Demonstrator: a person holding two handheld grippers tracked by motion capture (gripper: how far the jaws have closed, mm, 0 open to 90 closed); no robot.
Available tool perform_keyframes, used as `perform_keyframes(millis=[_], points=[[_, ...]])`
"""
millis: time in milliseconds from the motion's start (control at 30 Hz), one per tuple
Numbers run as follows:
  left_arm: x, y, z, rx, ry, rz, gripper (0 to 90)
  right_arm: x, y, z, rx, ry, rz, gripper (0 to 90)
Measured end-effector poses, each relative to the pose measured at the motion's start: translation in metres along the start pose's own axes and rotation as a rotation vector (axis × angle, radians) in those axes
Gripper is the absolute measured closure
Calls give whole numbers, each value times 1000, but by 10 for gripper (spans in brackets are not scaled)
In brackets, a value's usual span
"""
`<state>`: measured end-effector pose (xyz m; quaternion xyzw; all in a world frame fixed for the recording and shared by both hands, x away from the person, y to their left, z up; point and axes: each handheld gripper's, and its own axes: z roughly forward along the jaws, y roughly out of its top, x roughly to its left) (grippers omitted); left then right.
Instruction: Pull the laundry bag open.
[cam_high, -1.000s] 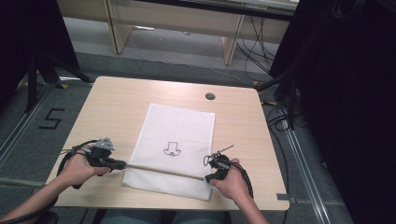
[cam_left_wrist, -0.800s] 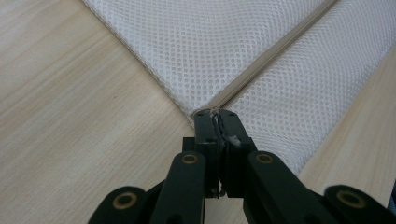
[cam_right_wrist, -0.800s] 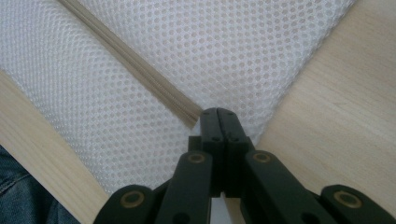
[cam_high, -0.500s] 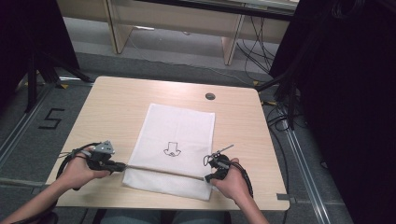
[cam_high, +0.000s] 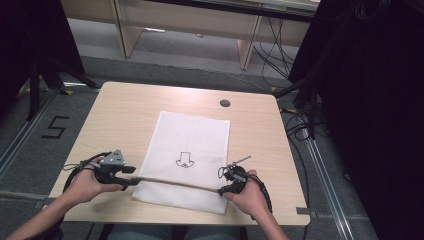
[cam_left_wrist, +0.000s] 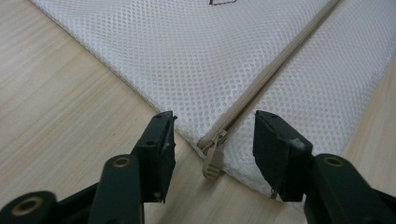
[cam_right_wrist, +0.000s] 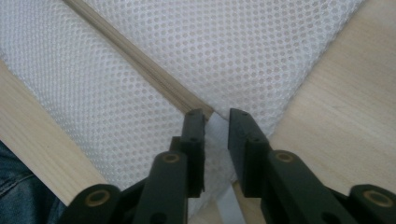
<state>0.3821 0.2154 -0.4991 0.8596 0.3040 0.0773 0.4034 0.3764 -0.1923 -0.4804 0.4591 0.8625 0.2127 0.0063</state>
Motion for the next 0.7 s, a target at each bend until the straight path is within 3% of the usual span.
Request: perform_keyframes(millis=[100,200,233,267,300,400,433,467,533,700], points=[[1,0,1,-23,-2,-25,421,2,0,-2,-17,-20,0,720],[5,0,1,-32,2,-21,397,3,1,-5,-38,-33,11,681],[4,-1,1,-35,9,-41,389,3,1,-6,-50,-35,15,671],[6,0,1,-39,9,-34,384,1,1,-5,-77,-35,-14,660],[5,-1,1,-37,17,-52,383,1,2,-7,-92,-27,-4,647],[7,-1,2,-48,25,-61,375,0,3,-9,-120,-36,9,631],[9,0,1,-51,29,-48,373,-2,4,-8,-137,-35,-8,623],[9,0,1,-57,29,-69,373,-2,4,-9,-133,-50,21,612],[10,1,0,-62,30,-75,373,-6,4,-8,-160,-48,-11,595],[14,1,-1,-87,44,-85,378,-8,4,-8,-166,-44,13,573]])
